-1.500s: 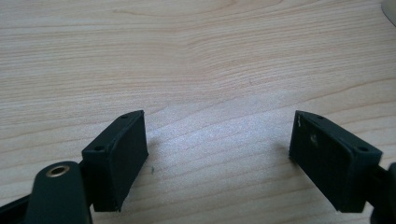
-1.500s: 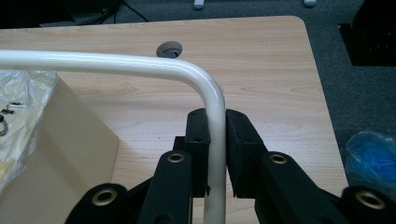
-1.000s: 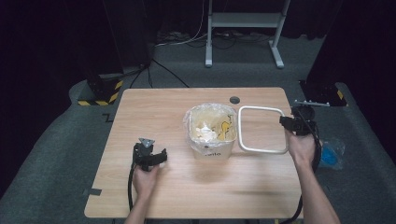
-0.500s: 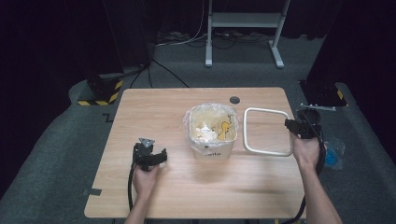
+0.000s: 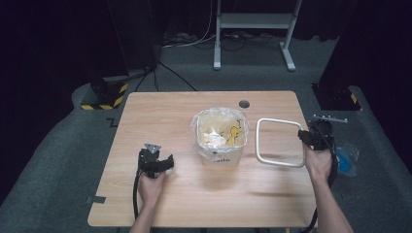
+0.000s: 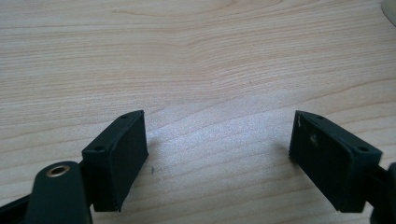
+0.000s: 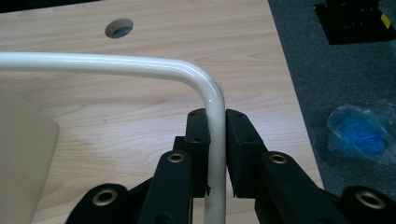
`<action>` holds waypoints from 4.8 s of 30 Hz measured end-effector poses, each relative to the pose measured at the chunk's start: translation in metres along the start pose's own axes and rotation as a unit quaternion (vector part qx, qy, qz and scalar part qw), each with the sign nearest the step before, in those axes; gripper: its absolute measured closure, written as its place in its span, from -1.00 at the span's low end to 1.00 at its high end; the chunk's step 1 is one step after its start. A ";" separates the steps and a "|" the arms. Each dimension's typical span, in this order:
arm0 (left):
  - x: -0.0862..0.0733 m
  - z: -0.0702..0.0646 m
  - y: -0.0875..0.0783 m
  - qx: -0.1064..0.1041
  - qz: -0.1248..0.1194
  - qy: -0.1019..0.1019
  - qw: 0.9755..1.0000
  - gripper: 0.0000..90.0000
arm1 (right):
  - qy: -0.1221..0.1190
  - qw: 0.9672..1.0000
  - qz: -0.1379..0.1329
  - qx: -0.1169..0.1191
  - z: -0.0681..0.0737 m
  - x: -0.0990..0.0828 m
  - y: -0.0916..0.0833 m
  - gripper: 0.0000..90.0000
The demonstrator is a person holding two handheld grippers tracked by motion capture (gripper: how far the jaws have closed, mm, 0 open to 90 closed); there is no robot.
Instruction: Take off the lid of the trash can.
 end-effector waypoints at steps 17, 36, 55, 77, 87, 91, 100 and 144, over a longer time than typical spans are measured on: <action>0.000 0.000 0.000 0.000 0.000 0.000 1.000 -0.57 | 0.005 1.000 0.019 -0.009 -0.007 -0.023 0.027 0.78; 0.000 0.000 0.000 0.000 -0.001 0.000 1.000 -0.57 | -0.003 1.000 0.027 -0.013 -0.007 -0.033 0.046 0.77; 0.000 0.000 0.000 0.000 0.000 0.000 1.000 -0.57 | -0.006 0.999 0.035 -0.020 -0.007 -0.038 0.054 0.77; 0.000 0.000 0.000 0.000 0.000 0.000 1.000 -0.57 | 0.002 0.999 0.044 -0.023 -0.010 -0.045 0.065 0.74; 0.000 0.000 0.000 0.000 0.000 0.000 1.000 -0.57 | -0.002 0.998 0.050 -0.025 -0.009 -0.046 0.070 0.74; 0.000 0.000 0.000 0.000 0.000 0.000 1.000 -0.57 | -0.001 0.998 0.054 -0.023 -0.008 -0.048 0.073 0.74; 0.000 0.000 0.000 0.000 0.000 0.000 1.000 -0.57 | 0.000 0.998 0.055 -0.020 -0.007 -0.049 0.074 0.70; 0.000 0.000 0.000 0.000 0.000 -0.001 1.000 -0.57 | -0.022 0.999 0.015 0.037 0.013 -0.053 0.040 0.17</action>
Point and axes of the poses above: each handheld gripper's, and its own axes: y roughly forward along the jaws, x roughly out of its top, z roughly to its left, the point moved 1 cm from there along y, roughly forward along the jaws
